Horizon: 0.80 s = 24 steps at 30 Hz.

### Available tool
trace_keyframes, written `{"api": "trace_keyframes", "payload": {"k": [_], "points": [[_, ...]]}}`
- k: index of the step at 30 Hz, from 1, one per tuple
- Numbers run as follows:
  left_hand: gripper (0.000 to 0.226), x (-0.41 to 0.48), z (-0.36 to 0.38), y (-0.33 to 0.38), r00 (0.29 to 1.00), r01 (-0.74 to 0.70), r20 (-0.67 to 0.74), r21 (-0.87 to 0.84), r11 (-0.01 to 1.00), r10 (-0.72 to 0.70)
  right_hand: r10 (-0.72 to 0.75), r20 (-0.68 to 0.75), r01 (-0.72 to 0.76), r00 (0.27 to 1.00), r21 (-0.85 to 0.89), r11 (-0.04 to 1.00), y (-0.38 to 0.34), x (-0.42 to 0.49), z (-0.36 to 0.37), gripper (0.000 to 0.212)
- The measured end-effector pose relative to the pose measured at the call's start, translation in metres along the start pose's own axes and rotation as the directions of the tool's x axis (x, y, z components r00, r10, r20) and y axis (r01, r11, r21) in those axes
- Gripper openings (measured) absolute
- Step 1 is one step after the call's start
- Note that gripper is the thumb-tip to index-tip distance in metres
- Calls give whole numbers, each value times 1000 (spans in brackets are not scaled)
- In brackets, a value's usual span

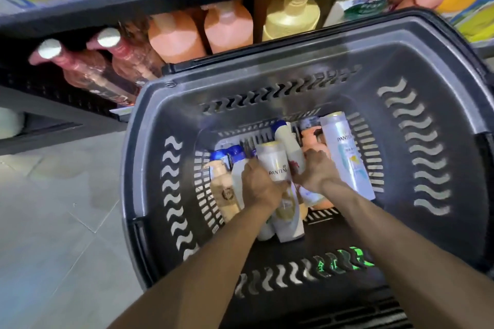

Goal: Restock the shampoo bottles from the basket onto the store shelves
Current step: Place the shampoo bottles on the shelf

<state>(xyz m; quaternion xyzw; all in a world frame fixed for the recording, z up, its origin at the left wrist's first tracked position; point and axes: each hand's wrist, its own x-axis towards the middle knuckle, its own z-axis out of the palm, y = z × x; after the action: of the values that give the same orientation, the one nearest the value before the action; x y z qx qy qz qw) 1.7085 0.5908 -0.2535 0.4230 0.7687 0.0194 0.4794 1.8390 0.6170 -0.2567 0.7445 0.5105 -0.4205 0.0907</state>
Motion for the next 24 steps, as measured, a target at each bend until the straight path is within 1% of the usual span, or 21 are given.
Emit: {"api": "trace_keyframes", "payload": {"k": [3, 5, 6, 7, 8, 12, 15, 17, 18, 19, 21, 22, 24], "points": [[79, -1, 2, 0, 995, 46, 91, -33, 998, -43, 101, 164, -110, 981, 50, 993, 4, -4, -15, 57], [84, -5, 2, -2, 988, 58, 147, -89, 994, -44, 170, 249, -195, 954, 79, 978, 9, -10, -13, 70], [87, -6, 2, -3, 986, 59, 161, -106, 993, -42, 195, 267, -226, 944, 91, 970, 10, -14, -10, 77], [87, -8, 2, -4, 986, 59, 164, -112, 992, -40, 212, 265, -245, 941, 99, 964, 9, -17, -5, 81], [84, -7, 1, -5, 985, 63, 165, -116, 991, -43, 224, 239, -253, 945, 100, 962, 8, -20, 0, 80], [71, -2, -4, -7, 985, 58, 169, -110, 992, -38, 271, 63, -271, 960, -5, 962, -5, -35, 11, 64], [69, -6, -8, -7, 982, 62, 185, -154, 986, -33, 247, 18, -246, 969, -9, 969, -4, -39, 14, 54], [70, -10, -10, -9, 980, 77, 196, -205, 976, -36, 257, 30, -259, 966, 83, 962, 2, -40, 8, 48], [70, -12, -12, -10, 981, 76, 191, -226, 971, -32, 254, 59, -260, 965, 165, 951, 7, -40, 3, 45], [70, -15, -16, -11, 983, 75, 180, -243, 967, -31, 238, 120, -261, 964, 256, 931, 12, -43, -2, 47], [67, -21, -26, -14, 987, 83, 154, -289, 954, -39, 167, 244, -257, 955, 401, 880, 19, -52, -11, 61], [67, -24, -33, -15, 987, 93, 152, -322, 942, -45, 140, 274, -257, 951, 454, 853, 19, -58, -14, 68], [68, -33, -52, -13, 986, 101, 165, -393, 914, -39, 107, 279, -256, 954, 573, 779, 13, -73, -19, 72]]}}
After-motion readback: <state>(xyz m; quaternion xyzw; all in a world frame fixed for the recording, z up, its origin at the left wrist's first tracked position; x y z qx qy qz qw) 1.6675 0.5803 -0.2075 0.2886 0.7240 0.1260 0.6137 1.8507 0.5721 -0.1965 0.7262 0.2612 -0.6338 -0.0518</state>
